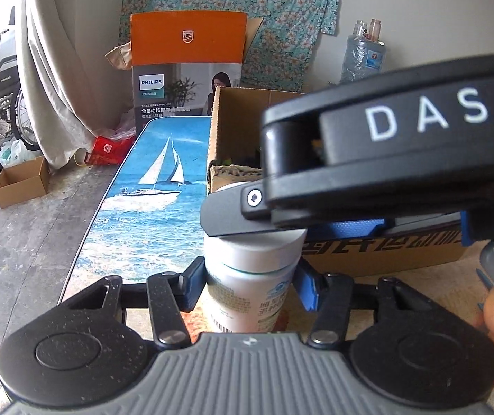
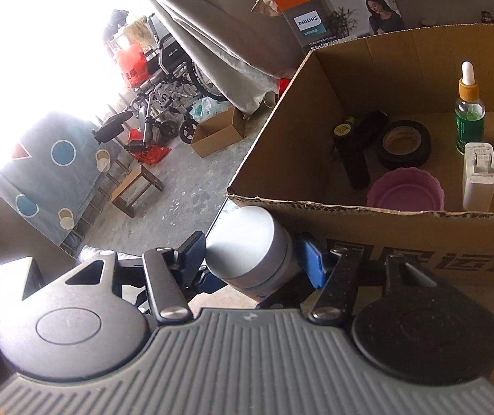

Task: Organize rigid objects
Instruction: 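Close the right tool around the white pill bottle, then lift the pill bottle and carry it over the box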

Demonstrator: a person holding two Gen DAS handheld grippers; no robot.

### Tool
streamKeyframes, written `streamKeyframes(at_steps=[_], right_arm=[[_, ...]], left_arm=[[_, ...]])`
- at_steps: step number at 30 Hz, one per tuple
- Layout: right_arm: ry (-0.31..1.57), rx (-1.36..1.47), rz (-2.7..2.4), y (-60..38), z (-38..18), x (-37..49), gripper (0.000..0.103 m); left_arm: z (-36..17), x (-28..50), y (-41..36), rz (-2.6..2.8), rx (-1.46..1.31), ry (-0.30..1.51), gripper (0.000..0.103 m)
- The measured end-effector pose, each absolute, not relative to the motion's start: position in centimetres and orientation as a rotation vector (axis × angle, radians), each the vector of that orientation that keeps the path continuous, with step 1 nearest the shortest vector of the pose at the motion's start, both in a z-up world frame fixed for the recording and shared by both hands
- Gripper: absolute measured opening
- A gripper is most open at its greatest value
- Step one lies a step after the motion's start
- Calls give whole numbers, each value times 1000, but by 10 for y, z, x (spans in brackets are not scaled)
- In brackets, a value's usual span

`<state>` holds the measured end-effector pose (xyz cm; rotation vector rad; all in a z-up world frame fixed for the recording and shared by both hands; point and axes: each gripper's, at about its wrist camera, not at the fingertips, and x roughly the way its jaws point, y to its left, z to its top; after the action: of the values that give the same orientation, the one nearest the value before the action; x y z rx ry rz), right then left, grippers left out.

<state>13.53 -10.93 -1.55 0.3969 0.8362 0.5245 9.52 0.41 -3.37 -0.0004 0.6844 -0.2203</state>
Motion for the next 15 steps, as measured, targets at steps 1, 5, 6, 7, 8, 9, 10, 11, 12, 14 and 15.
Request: streamKeyframes(at_steps=[1,5,6,7,8,9,10,11,12,14,15], right_arm=[[837,402,524,-110,-15,135,57],[839,411,523,-111,-14,135,51],[838,409,523,-111,-14,135,51],[838,406,523,-111,-13,134,51],[837,402,522,-110,-13,133,51],[837,397,522,-110,-12,131,51],[836,393,522,-109,-12,130,50],[836,392,522,-109,-12,130,50],[836,392,521,-110,-12,129,50],[836,393,522,-111,-12,128,50],[837,395,523,-110,-11,129,50]], left_arm=[[-32,91,3,-220,-4,685,55],[-30,91,4,-219,-9,688,54],[-30,92,5,-218,-11,689,54],[-30,91,5,-219,-12,689,54],[-30,91,5,-218,-13,690,54],[-30,91,5,-218,-13,690,54],[-30,91,5,-219,-14,690,54],[-30,91,5,-219,-17,692,54],[-30,90,5,-219,-19,692,54],[-29,87,4,-219,-20,692,54],[-29,86,3,-219,-20,691,54]])
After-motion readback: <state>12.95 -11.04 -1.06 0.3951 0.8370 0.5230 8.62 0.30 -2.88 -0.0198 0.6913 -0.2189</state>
